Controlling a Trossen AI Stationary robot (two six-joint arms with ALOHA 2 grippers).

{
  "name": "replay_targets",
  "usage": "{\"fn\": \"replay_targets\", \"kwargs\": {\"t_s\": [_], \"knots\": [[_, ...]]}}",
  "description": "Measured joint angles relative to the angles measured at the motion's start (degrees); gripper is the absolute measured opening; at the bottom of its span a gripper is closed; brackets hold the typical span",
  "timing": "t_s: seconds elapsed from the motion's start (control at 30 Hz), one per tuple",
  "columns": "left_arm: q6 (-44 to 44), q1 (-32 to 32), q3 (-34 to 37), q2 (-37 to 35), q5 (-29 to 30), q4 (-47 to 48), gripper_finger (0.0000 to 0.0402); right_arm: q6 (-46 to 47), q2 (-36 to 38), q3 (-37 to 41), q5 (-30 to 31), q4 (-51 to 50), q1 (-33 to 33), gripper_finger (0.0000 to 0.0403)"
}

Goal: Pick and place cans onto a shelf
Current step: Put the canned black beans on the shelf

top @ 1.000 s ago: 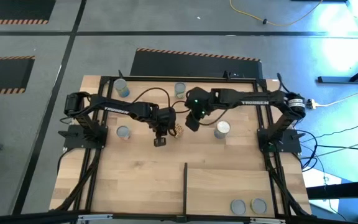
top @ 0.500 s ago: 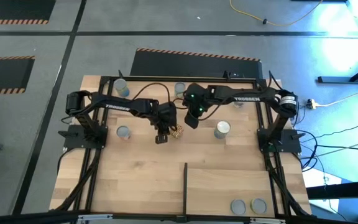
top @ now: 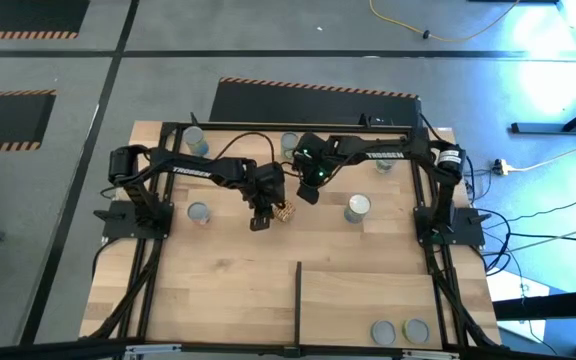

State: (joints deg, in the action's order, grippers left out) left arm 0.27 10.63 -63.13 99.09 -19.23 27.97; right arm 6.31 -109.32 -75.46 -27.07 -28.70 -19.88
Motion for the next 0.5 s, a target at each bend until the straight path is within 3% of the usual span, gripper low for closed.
{"fn": "replay_targets", "kwargs": {"t_s": [0.5], "knots": [[0.3,1.1,0.2,3.7,-1.1,-2.2,0.0000,-0.9,-4.0,0.0,-5.9,5.2,0.2,0.0040]]}}
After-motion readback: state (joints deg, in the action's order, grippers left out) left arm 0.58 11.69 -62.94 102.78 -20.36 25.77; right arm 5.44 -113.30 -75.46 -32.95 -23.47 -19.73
